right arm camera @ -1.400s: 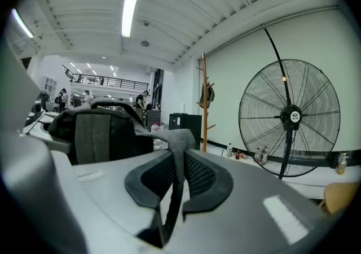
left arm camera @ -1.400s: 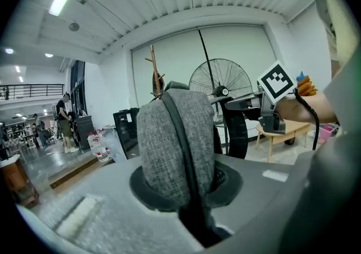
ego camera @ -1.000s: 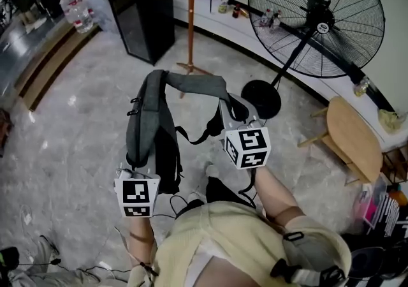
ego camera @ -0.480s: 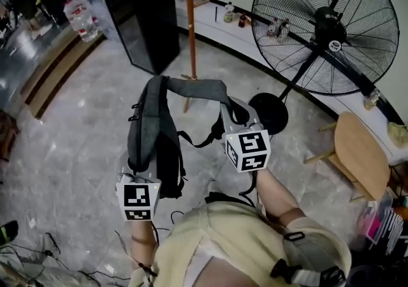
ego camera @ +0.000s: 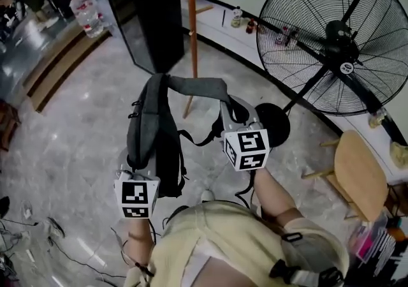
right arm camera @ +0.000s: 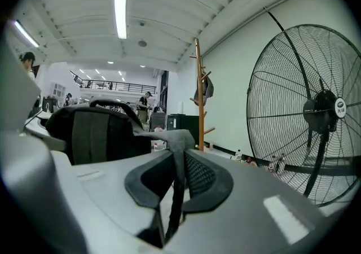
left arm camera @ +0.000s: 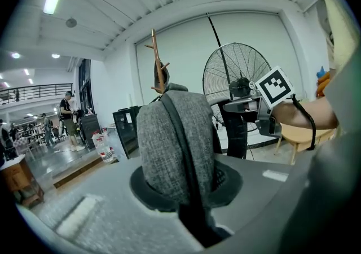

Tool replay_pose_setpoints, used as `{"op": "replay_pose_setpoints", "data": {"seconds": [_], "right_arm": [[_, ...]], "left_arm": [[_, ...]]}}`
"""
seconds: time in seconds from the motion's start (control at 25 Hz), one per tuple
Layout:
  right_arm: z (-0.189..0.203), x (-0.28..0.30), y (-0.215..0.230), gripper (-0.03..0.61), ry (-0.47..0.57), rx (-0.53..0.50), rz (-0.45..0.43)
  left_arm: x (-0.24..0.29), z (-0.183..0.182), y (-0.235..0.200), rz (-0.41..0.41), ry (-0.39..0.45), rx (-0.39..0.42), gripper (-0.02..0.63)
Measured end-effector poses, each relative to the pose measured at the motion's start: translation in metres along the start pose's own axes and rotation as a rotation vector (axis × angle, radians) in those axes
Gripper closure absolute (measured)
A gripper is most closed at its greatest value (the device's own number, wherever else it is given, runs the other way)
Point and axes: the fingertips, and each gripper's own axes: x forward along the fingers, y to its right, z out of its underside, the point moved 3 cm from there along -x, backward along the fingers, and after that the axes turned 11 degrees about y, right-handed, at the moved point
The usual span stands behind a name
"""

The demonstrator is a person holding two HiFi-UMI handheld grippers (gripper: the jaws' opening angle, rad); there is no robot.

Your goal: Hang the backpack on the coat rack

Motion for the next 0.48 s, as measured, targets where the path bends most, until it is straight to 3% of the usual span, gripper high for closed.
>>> {"op": "replay_pose_setpoints", "data": {"seconds": [0.48], "right_arm": [[-0.008,0.066,0.031,0.545,0.033,-0.08,0.031]], "left_arm": [[0.057,-0.013,-0.024,-0.005,0.025,0.017,0.551]]}}
